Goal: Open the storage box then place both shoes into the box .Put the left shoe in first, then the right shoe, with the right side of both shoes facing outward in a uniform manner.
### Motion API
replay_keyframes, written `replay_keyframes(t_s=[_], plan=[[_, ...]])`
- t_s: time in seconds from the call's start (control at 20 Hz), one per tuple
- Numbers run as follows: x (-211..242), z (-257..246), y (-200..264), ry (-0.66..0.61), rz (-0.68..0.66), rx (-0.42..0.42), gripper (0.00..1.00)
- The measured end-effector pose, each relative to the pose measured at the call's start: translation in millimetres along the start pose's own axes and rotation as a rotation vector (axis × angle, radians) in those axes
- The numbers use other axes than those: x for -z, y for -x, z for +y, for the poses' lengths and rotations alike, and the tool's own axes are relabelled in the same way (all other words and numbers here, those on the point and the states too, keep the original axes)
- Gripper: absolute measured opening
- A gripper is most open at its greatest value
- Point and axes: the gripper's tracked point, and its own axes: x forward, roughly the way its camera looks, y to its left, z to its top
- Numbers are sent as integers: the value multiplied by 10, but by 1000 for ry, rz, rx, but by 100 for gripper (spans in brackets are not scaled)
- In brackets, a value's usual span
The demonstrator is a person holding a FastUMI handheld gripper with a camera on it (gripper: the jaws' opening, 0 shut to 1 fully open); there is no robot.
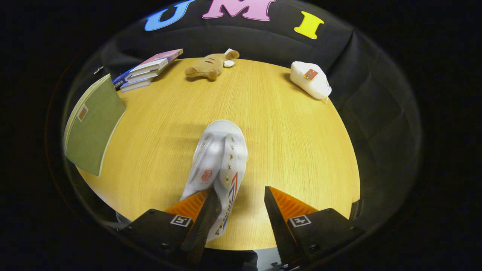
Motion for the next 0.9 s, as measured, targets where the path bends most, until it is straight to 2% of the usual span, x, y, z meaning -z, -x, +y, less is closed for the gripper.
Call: replay_keyframes(t_s=[0.1, 0.3, 0.35, 0.4, 0.5, 0.7, 0.9], plan=[[-93, 45, -117, -7, -18, -12, 74], [-172, 182, -304, -30, -29, -27, 41], [-178, 115, -312, -32, -30, 10, 32], [-183, 48, -337, -48, -24, 42, 19], [-204, 70, -317, -126, -30, 19, 6], [-239, 85, -139, -212, -20, -31, 5], [-590, 220, 343, -293, -59, -65, 5]])
